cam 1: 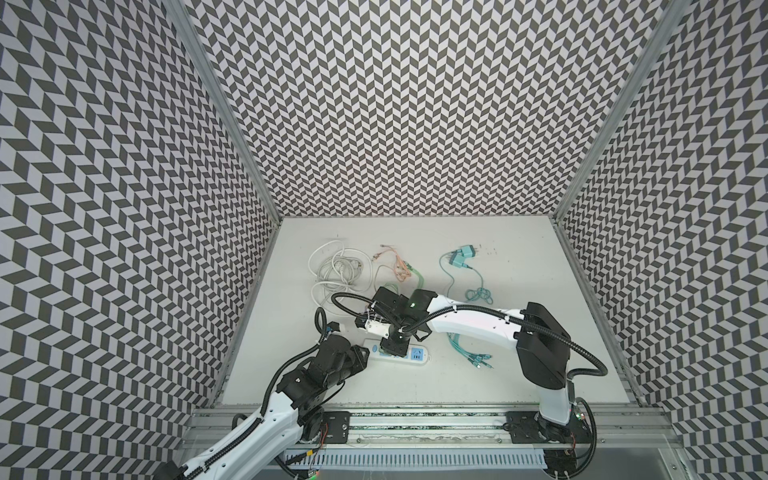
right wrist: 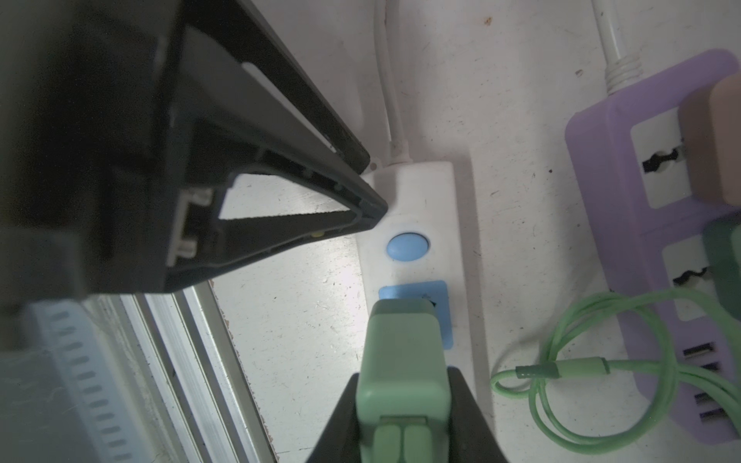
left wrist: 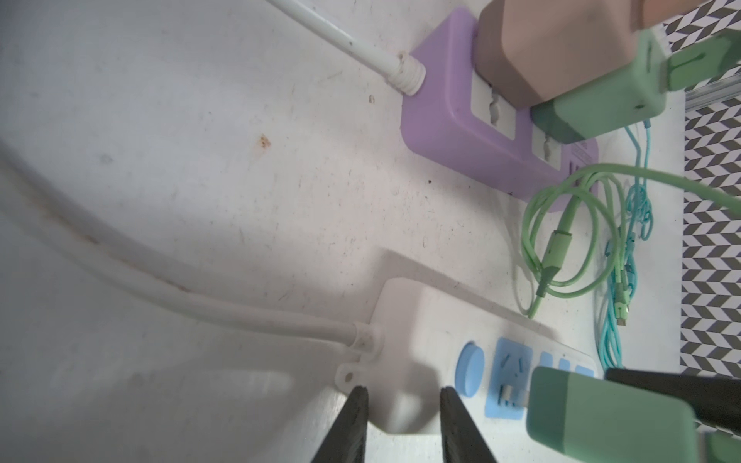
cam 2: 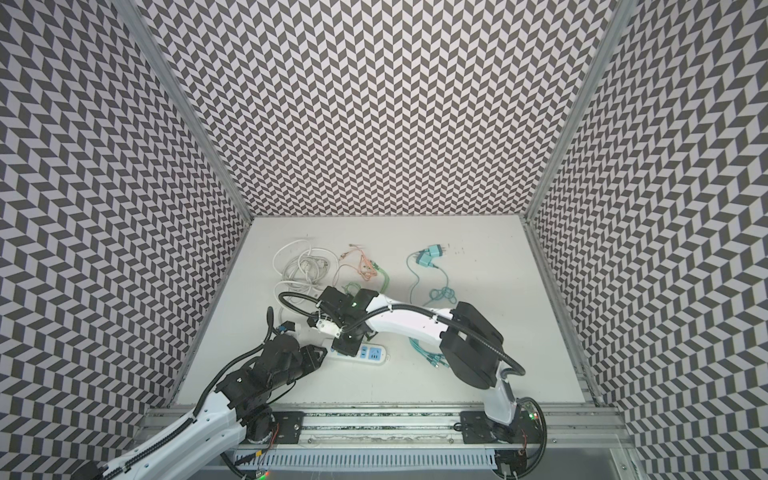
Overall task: Insert the plug
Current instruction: 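Press the charger down into the white strip socket with the right gripper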
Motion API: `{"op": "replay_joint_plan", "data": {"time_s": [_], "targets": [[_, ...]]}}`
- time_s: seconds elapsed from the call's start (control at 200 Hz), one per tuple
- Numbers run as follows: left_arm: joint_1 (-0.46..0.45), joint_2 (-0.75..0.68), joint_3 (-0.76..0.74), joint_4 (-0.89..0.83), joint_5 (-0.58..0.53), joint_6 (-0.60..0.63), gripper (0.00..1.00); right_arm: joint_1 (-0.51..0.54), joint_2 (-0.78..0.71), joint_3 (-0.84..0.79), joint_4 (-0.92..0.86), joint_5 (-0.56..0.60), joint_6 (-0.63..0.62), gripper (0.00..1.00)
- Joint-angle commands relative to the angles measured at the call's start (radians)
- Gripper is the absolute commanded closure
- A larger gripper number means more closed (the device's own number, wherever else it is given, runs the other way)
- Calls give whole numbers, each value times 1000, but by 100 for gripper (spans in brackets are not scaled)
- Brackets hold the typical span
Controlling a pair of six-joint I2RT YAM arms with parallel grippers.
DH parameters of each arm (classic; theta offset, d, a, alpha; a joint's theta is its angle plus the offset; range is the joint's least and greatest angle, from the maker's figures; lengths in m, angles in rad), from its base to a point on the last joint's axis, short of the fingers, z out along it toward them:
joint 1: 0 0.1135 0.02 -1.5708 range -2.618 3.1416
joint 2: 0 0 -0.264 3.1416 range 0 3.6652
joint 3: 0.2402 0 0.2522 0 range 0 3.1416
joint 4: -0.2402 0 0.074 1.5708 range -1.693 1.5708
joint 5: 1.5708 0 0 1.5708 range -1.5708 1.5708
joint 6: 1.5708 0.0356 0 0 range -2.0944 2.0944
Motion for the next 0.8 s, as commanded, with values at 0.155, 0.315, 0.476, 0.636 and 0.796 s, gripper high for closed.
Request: {"op": "replay_joint_plan", "data": {"time_s": [0.155, 0.315, 0.476, 0.636, 0.796], "targets": [[-2, 42, 44, 9, 44, 18, 66, 14, 104, 14, 13, 88, 30, 74], [-2, 18, 35, 13, 46, 16, 66, 21, 116, 14, 10, 96, 36, 73], [-2, 8, 30, 24, 64, 19, 66, 32, 123, 12, 0, 114, 37, 71], [-2, 14, 40, 17, 65, 20, 65, 42, 129, 11, -17, 137, 30, 70], [-2, 13, 49, 9, 58, 19, 65, 46, 131, 13, -29, 160, 29, 69]]}}
